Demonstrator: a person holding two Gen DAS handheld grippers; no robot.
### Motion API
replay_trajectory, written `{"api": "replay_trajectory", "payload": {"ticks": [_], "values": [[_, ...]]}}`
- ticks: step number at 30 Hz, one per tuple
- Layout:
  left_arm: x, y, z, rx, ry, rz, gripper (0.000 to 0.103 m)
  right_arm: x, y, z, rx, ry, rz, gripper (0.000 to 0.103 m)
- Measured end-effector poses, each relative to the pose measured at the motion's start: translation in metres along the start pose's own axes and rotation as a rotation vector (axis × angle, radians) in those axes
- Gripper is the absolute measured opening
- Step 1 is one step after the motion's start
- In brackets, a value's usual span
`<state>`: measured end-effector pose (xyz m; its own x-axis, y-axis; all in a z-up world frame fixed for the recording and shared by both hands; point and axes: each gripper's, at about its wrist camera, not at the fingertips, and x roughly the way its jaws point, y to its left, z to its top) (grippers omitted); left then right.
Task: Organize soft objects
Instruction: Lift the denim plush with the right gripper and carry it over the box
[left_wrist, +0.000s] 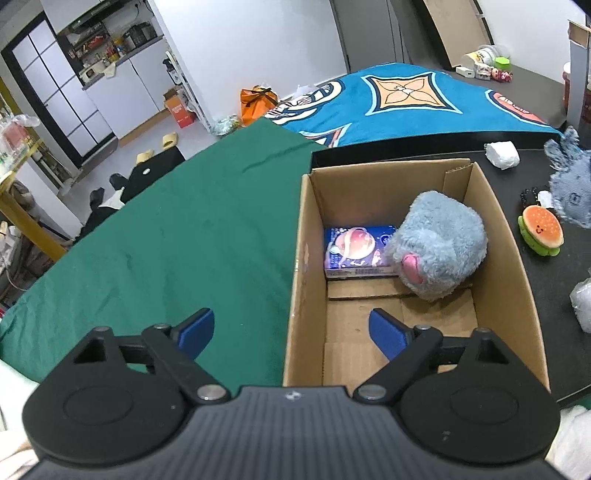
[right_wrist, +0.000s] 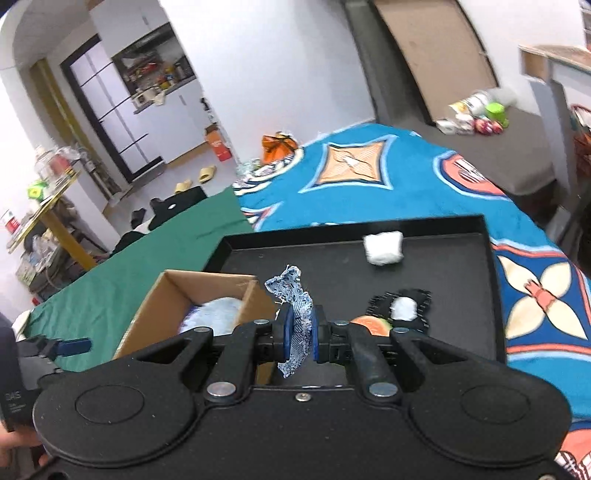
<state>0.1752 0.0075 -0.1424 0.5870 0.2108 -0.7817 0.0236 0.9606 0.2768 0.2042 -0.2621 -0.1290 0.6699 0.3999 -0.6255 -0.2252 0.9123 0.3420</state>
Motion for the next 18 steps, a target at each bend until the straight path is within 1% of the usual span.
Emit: {"api": "replay_trajectory", "payload": {"ticks": [2, 4, 9, 13, 14, 16, 18], "values": [[0.002, 0.001, 0.000, -0.009, 0.005, -0.003, 0.084, 0.000, 0.011, 0.002, -0.017, -0.007, 0.024, 0.010], [0.004, 0.002, 0.000, -0.017, 0.012, -0.007, 0.074, 0.000, 0.021, 0.003, -0.031, -0.011, 0.046, 0.010], [0.008, 0.007, 0.000, -0.051, 0.033, -0.029, 0.061, 0.001, 0.041, 0.001, -0.075, -0.021, 0.078, 0.010], [0.013, 0.011, -0.001, -0.077, 0.054, -0.047, 0.045, 0.003, 0.052, -0.003, -0.090, -0.032, 0.095, 0.010], [0.014, 0.012, -0.001, -0.083, 0.060, -0.050, 0.043, 0.003, 0.055, -0.004, -0.089, -0.032, 0.099, 0.010], [0.016, 0.013, -0.002, -0.089, 0.069, -0.059, 0.031, 0.006, 0.060, -0.005, -0.092, -0.028, 0.102, 0.010], [0.018, 0.014, -0.003, -0.097, 0.076, -0.063, 0.026, 0.008, 0.065, -0.004, -0.097, -0.024, 0.106, 0.010]]}}
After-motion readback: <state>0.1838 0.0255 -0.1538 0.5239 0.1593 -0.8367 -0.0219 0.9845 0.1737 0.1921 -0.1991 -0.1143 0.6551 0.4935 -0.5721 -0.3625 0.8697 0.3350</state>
